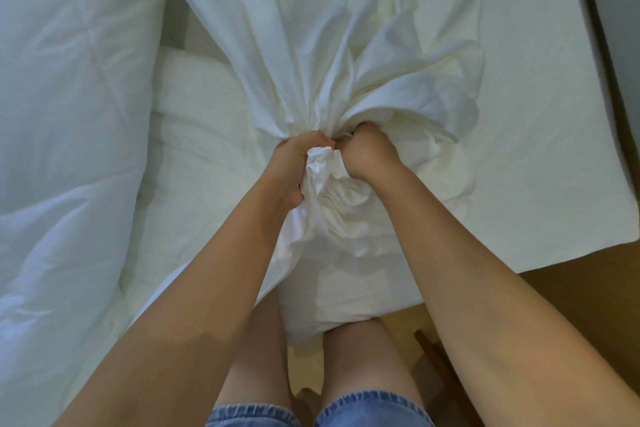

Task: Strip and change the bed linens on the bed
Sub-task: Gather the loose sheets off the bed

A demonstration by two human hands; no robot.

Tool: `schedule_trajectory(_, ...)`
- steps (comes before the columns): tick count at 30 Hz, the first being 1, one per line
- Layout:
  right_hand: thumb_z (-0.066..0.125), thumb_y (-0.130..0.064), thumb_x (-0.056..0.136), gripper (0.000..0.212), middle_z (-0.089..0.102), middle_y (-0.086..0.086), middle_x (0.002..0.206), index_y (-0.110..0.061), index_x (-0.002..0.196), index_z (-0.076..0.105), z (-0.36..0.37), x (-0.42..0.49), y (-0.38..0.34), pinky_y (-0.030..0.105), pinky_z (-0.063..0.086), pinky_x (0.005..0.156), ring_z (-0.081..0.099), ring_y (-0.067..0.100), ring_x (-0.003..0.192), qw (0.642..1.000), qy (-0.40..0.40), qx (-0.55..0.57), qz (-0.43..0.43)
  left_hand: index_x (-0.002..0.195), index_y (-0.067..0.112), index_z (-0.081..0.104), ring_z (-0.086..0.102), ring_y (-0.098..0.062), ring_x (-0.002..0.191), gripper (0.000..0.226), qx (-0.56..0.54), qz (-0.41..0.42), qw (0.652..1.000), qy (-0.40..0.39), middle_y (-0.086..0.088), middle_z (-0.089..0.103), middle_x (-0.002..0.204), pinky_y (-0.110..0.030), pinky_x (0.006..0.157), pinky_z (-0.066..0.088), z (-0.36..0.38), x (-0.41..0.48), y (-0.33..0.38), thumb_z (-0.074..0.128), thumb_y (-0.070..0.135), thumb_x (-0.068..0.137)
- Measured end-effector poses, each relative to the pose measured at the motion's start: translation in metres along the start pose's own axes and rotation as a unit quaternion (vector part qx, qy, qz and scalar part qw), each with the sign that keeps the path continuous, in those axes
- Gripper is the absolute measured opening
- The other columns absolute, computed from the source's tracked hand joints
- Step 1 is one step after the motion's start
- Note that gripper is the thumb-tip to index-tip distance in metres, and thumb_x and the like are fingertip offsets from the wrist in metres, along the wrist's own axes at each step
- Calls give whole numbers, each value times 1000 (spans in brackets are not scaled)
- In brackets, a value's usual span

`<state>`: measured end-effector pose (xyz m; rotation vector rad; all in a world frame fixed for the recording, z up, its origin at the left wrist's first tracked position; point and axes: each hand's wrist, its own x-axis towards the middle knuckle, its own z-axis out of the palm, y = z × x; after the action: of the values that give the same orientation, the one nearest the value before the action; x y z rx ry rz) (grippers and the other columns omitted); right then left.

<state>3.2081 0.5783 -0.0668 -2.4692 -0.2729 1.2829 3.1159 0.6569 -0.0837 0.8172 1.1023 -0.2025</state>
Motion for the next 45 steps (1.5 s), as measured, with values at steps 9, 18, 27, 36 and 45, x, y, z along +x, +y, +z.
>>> schedule_trajectory(9, 53, -31, 93, 27, 65, 5, 104, -11, 110, 60, 30, -20, 22, 31, 41, 75, 59, 25, 98, 976, 154, 95, -119, 63, 23, 39, 38, -5, 63, 43, 123, 21, 989, 78, 2, 37, 65, -21, 74, 37, -5, 15, -14, 47, -9, 91)
schedule_trajectory(18, 55, -25, 90, 21, 62, 7, 106, -8, 103, 55, 23, -28, 20, 29, 39, 77, 56, 26, 102, 973, 188, 90, -102, 69, 5, 53, 42, -11, 57, 22, 244, 67, 965, 63, -4, 47, 67, -13, 53, 38, 6, -4, 3, 55, 4, 91)
schedule_trajectory(27, 54, -31, 92, 28, 66, 9, 100, -8, 105, 62, 7, -4, 10, 28, 40, 69, 60, 26, 92, 988, 31, -72, -129, 50, 15, 46, 43, -16, 53, 35, 71, 25, 995, 58, 5, 45, 46, -28, 60, 37, -6, -4, -3, 59, 0, 78)
schedule_trajectory(36, 48, -37, 93, 28, 41, -9, 62, -20, 71, 46, 20, -5, 9, 26, 25, 50, 39, 15, 59, 976, 48, -153, -146, 73, 10, 54, 52, -13, 60, 22, 137, -5, 989, 53, -3, 52, 67, -14, 54, 46, -19, 9, -5, 53, 11, 95)
schedule_trajectory(45, 55, -16, 88, 37, 46, -7, 54, -20, 53, 43, -23, -26, 26, 30, 36, 60, 46, 16, 58, 944, 199, 229, -126, 96, 11, 62, 63, -24, 86, 15, -11, -14, 999, -52, -8, 66, 91, -43, 86, 51, 39, -24, 29, 57, 24, 90)
